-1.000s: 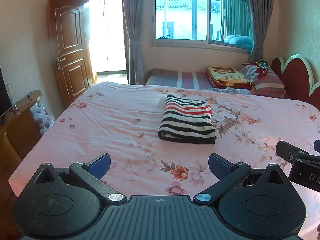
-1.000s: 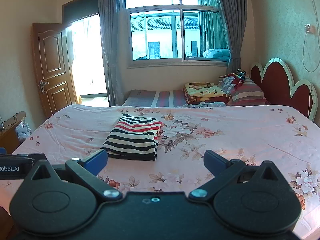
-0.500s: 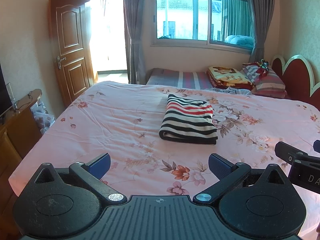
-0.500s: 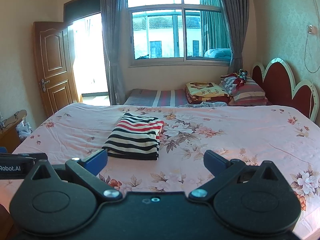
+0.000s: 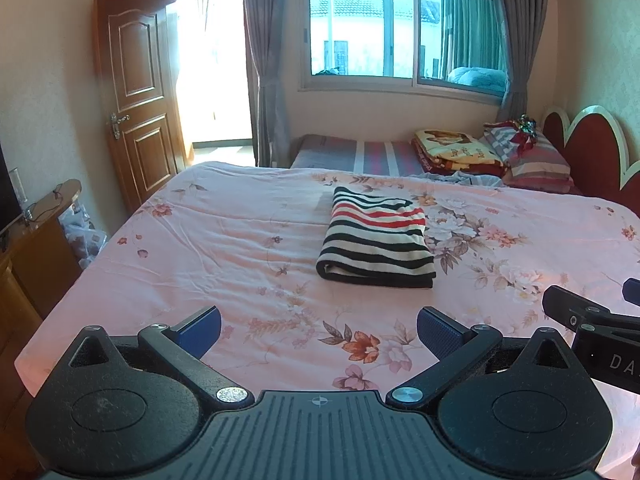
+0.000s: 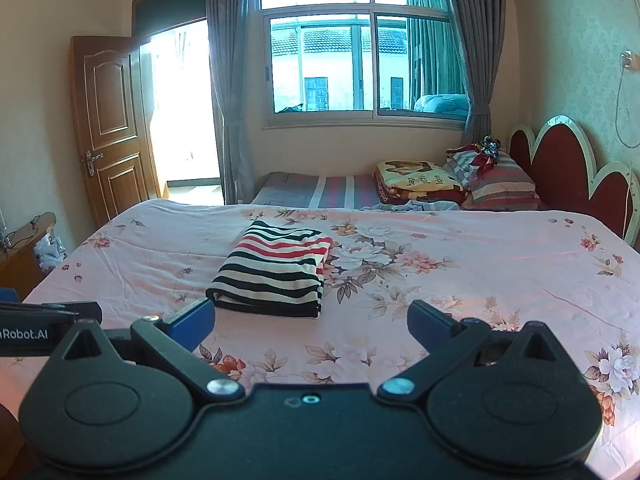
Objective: Fold small clothes
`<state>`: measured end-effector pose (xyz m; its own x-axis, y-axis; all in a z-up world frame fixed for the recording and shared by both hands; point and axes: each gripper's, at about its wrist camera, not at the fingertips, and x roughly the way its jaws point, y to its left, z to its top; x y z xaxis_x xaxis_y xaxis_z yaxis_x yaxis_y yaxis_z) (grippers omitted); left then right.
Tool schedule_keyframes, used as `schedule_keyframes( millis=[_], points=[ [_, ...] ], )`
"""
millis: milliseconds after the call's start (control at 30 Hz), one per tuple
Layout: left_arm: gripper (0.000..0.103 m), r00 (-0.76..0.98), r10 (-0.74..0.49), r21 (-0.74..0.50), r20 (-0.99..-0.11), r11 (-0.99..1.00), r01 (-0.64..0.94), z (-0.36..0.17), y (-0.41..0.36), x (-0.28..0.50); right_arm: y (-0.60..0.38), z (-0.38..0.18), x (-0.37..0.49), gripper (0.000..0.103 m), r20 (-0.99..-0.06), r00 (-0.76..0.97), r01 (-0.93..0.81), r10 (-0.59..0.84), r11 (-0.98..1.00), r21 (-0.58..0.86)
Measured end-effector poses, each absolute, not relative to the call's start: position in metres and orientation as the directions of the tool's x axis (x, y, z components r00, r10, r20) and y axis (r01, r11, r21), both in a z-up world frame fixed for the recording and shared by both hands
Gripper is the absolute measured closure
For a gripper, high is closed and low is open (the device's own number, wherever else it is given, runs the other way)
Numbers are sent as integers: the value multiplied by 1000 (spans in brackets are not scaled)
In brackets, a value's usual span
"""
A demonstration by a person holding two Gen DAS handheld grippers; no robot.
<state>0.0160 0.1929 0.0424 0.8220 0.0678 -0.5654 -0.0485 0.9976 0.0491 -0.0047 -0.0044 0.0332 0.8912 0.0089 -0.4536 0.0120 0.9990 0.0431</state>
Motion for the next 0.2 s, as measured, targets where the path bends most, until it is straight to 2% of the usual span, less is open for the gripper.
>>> schedule_keyframes(
  millis=[200],
  points=[
    [0,844,33,26,-535,999,-23,42,193,22,-8,29,1,1,-464,886,11,10,999,43]
  ],
)
